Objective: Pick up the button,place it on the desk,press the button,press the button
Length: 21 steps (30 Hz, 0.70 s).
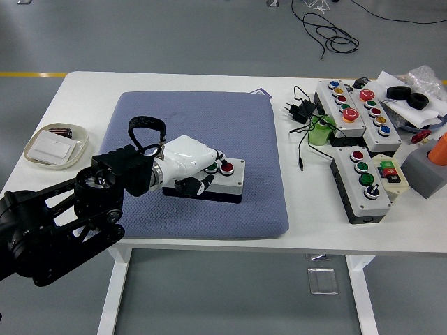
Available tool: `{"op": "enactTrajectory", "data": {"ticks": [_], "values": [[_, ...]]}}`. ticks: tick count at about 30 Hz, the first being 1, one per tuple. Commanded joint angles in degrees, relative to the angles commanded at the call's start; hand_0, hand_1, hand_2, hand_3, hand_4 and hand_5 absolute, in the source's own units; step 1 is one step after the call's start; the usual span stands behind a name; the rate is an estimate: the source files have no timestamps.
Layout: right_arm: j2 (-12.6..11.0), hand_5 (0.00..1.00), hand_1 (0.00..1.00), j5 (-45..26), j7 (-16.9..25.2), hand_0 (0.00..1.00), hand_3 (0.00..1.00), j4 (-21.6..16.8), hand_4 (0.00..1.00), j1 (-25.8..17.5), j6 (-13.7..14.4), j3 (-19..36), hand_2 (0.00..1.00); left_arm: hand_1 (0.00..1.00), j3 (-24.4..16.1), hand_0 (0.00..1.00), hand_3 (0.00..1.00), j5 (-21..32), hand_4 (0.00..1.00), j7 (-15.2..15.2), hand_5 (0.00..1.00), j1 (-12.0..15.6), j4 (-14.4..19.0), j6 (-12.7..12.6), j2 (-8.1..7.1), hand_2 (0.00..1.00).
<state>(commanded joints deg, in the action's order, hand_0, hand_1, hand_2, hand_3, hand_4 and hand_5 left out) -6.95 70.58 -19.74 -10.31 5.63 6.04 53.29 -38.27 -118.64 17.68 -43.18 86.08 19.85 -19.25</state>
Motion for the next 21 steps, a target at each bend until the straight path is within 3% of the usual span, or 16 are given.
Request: {"op": "enactTrajectory", "data": {"ticks": [5,8,9,11,14,15,20,21], "values": [[0.0,0.226,0.475,-0.3,0.0,0.644,0.561,0.0,0.302,0.2,0.0,-0.2,0.617,0.002,-2.8,0.051,0.797,1.0,0.369,-0.1,0.213,0.3,1.5,0.0,-0.36,0.047],[0.0,0.226,0.475,-0.3,0.0,0.644,0.561,0.0,0.302,0.2,0.0,-0.3,0.617,0.002,-8.1,0.051,0.797,1.4,0.369,-0.1,0.213,1.5,2.9,-0.6,-0.41,0.047],[0.0,0.226,0.475,-0.3,0.0,0.644,0.561,0.0,0.302,0.2,0.0,-0.3,0.617,0.002,-9.1,0.052,0.796,1.5,0.404,-0.1,0.262,1.6,3.0,-0.7,-0.4,0.051],[0.0,0.226,0.475,-0.3,0.0,0.644,0.561,0.0,0.302,0.2,0.0,-0.3,0.617,0.002,-12.0,0.052,0.796,3.4,0.404,-0.4,0.262,2.6,2.7,-2.8,-0.27,0.051],[0.0,0.226,0.475,-0.3,0.0,0.644,0.561,0.0,0.302,0.2,0.0,-0.3,0.617,0.002,-15.9,0.052,0.796,9.4,0.404,-1.0,0.262,4.4,0.7,-9.1,0.09,0.051],[0.0,0.226,0.475,-0.3,0.0,0.643,0.561,0.0,0.302,0.2,0.0,-0.3,0.617,0.155,-17.3,0.141,0.795,11.6,0.588,-1.5,0.872,5.1,-0.1,-11.3,0.16,0.21],[0.0,0.226,0.475,-0.1,0.0,0.643,0.561,0.0,0.302,0.1,-0.1,-0.1,0.617,0.155,-22.1,0.141,0.795,23.5,0.588,-4.9,0.872,8.0,-3.4,-23.3,-0.29,0.21],[0.0,0.226,0.475,0.0,0.0,0.643,0.561,0.0,0.302,0.1,0.0,0.0,0.617,0.598,-22.4,0.511,0.869,26.1,0.569,-6.3,0.998,8.5,-4.0,-25.9,-0.6,0.653]]}}
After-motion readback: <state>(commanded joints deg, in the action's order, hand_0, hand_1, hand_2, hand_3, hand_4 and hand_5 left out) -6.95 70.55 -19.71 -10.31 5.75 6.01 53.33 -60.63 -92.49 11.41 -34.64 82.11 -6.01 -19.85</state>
